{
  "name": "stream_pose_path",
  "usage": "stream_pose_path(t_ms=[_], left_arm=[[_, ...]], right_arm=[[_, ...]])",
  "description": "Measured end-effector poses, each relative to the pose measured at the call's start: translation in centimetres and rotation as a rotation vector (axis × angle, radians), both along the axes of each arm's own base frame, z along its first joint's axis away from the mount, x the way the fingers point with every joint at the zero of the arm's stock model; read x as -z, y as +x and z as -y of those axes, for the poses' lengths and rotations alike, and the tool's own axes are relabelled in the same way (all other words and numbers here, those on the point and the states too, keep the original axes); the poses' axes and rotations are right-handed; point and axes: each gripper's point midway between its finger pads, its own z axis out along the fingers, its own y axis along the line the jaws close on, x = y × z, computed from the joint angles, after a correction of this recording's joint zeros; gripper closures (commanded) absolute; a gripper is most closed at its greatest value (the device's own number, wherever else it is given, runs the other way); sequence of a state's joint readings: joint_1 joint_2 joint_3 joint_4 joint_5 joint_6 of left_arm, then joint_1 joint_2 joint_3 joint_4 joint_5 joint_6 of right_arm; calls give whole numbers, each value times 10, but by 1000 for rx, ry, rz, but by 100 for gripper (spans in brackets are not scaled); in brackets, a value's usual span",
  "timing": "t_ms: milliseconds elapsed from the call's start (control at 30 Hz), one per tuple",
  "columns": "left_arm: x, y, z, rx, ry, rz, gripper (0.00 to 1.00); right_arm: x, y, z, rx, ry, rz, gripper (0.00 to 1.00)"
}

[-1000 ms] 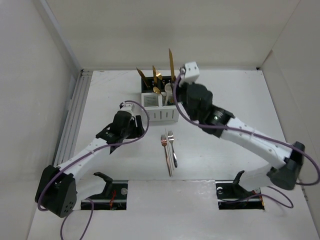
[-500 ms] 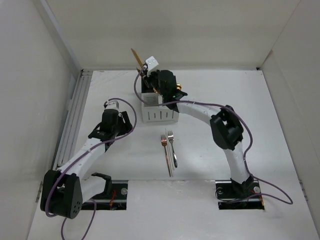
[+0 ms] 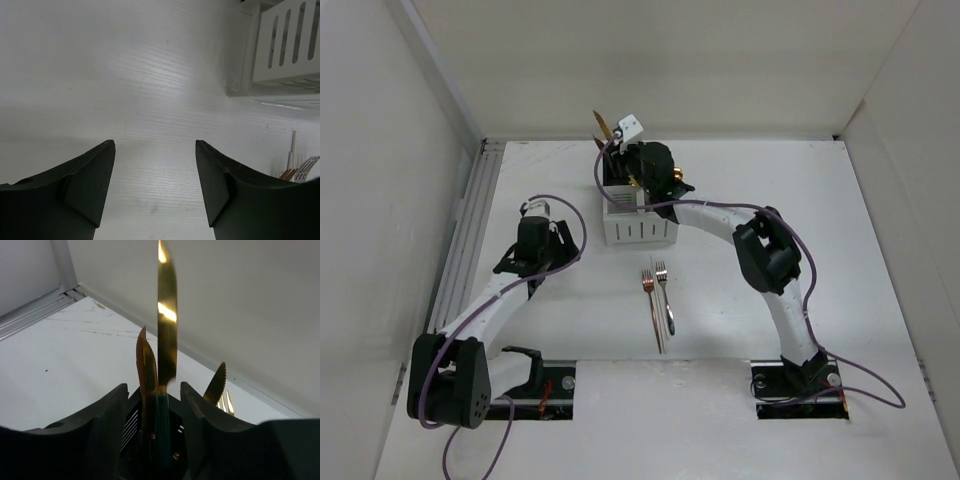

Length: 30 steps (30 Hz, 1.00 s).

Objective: Sort the eating utensils into containers

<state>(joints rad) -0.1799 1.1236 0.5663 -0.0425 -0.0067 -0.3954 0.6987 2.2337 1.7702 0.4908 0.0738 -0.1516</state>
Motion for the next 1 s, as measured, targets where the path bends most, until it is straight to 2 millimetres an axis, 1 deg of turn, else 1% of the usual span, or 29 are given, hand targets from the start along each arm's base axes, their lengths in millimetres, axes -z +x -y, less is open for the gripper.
stream_pose_path(t_ms=[33, 133, 200, 300, 367, 400, 433, 500, 567, 633, 700, 733, 767, 800, 833, 867, 933, 1000], left_arm=[[0, 0, 1, 5, -3, -1, 39], [-1, 0, 5, 29, -13, 2, 42], [-3, 1, 7, 47, -19, 9, 47], [-8, 2, 18, 103, -4, 30, 48], [-13, 2, 33, 169, 7, 49, 48], [-16, 0, 45, 213, 11, 61, 48], [-20, -2, 57, 258, 13, 73, 48], [-27, -7, 84, 354, 15, 102, 48], [-32, -16, 112, 449, 11, 124, 48], [-36, -26, 137, 531, 1, 141, 48], [-34, -39, 156, 598, -6, 138, 48], [-33, -44, 163, 623, -8, 136, 48], [-30, -50, 171, 647, -13, 129, 46], [-28, -56, 178, 670, -16, 121, 46], [-25, -63, 184, 692, -18, 110, 45], [-22, -70, 190, 713, -21, 99, 42], [-17, -83, 201, 750, -34, 70, 41], [-10, -92, 206, 758, -46, 33, 40]], right_arm=[[-1, 0, 0, 0, 4, 1, 41], [-4, 0, 0, -2, 10, 8, 35], [-7, 0, 0, -1, 13, 12, 34], [-16, -3, 6, 12, 20, 18, 33], [-39, -11, 16, 28, 38, 37, 30], [-51, -16, 21, 38, 50, 46, 29], [-67, -23, 30, 57, 64, 58, 29], [-104, -42, 50, 100, 101, 87, 25], [-145, -70, 72, 143, 152, 119, 24], [-180, -103, 92, 183, 210, 126, 23], [-197, -138, 108, 203, 275, 95, 23], [-196, -154, 115, 214, 298, 62, 23], [-187, -169, 121, 224, 313, 19, 23], [-172, -182, 126, 235, 324, -34, 23], [-151, -193, 130, 246, 322, -101, 23], [-126, -203, 133, 262, 311, -169, 23], [-67, -222, 142, 305, 274, -320, 23], [-10, -242, 154, 362, 208, -452, 24]])
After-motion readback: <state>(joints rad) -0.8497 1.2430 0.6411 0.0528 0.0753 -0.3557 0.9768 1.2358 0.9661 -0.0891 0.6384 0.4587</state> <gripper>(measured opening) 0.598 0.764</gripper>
